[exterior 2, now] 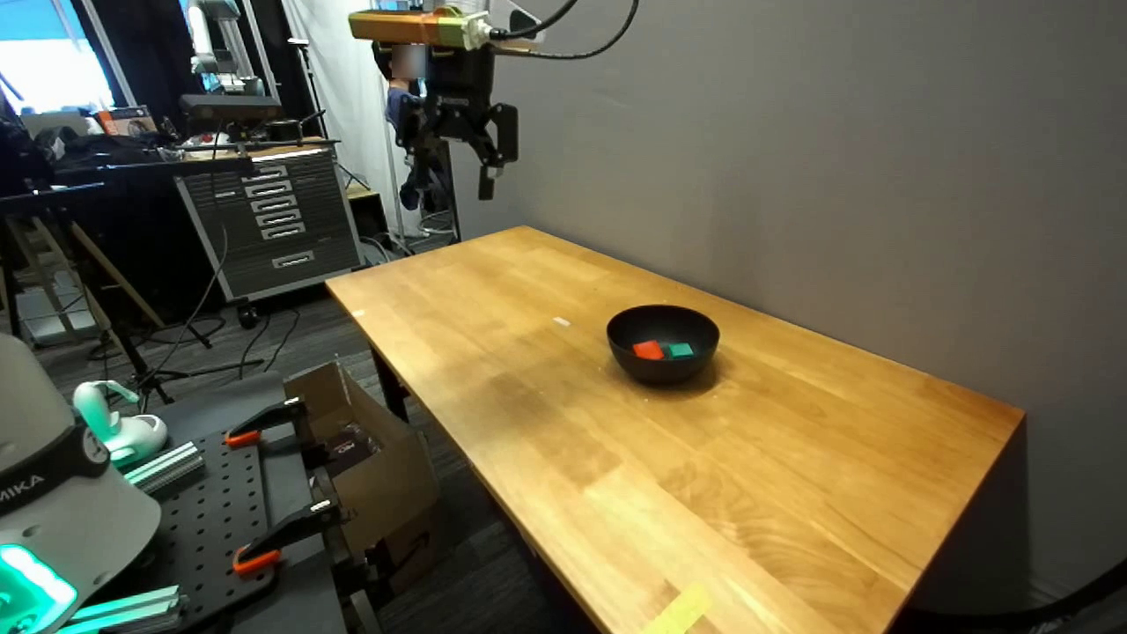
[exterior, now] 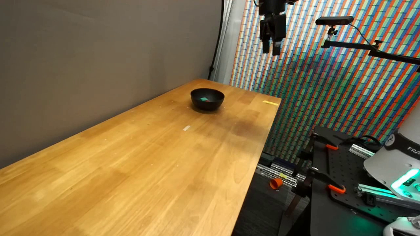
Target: Pick up the blue block and put it in the black bowl, then pick up the orange block and put it in the black bowl.
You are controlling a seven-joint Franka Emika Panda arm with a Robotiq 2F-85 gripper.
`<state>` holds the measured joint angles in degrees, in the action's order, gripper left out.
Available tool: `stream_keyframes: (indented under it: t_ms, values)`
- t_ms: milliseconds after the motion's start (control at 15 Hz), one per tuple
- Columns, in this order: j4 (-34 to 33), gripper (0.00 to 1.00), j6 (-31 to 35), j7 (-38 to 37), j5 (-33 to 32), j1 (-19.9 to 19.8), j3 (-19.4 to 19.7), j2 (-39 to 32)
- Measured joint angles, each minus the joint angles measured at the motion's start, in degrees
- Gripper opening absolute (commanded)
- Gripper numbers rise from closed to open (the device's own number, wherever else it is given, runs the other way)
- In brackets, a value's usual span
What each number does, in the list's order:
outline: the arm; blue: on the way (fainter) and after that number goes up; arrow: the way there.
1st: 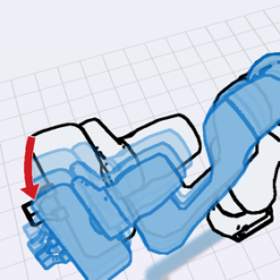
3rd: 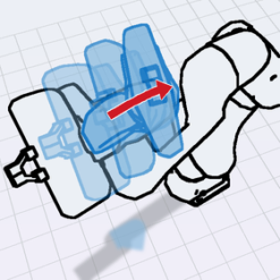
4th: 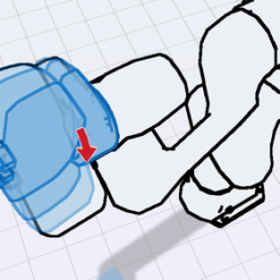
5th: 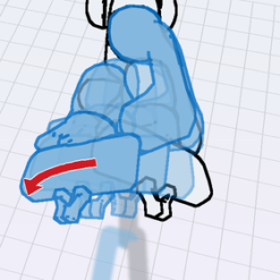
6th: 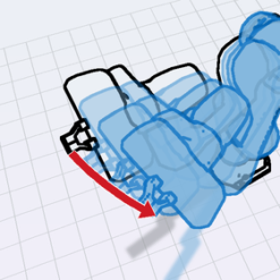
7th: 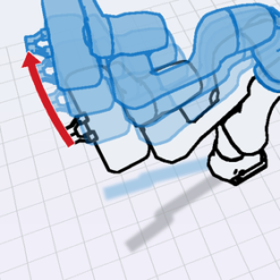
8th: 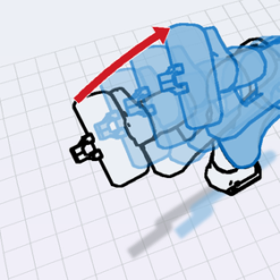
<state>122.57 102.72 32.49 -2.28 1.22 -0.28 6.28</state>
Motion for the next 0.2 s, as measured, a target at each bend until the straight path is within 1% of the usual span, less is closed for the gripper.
stream_keyframes:
  t_ms: [200]
  values:
    - [2.3, 1.0, -1.1, 2.5, 1.0, 0.0, 0.9, 2.9]
